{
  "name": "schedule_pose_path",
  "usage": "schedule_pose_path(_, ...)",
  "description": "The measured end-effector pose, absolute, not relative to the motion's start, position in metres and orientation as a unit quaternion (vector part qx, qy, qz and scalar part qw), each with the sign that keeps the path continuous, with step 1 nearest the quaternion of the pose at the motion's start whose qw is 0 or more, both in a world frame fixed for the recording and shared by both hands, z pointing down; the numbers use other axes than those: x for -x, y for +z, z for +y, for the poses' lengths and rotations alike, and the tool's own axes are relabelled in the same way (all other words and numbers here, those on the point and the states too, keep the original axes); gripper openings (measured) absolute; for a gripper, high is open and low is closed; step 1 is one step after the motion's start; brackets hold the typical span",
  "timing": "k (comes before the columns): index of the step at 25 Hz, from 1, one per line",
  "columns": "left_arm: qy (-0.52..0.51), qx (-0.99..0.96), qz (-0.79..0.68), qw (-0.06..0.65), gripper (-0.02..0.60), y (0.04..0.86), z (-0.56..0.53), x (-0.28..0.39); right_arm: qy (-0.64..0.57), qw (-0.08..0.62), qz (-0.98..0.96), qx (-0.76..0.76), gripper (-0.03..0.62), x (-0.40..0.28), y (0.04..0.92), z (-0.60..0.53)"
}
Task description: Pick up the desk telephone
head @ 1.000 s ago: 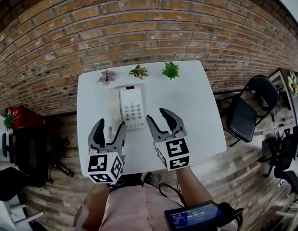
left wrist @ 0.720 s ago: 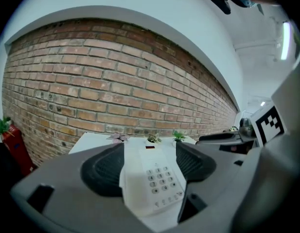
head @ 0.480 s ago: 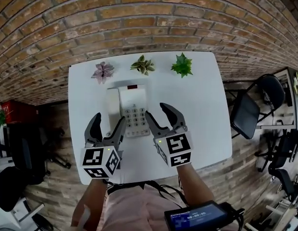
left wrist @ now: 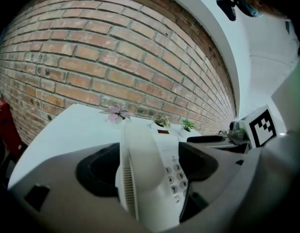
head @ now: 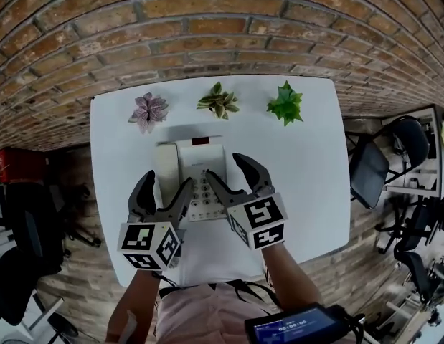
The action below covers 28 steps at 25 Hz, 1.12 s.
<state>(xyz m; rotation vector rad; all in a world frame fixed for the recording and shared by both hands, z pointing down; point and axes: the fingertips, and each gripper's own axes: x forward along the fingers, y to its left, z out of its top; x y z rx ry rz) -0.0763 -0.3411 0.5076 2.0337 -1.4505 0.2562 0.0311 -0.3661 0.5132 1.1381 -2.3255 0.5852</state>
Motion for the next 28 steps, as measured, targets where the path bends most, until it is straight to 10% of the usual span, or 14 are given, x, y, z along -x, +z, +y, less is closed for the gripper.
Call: schedule_pose_path(28, 0.094, -0.775, -0.476, 0.405, 0.371, 0.544, -0.359, 0.071, 0.383, 0.166, -0.853, -0.313, 0.328, -0.01, 0.555, -0.369)
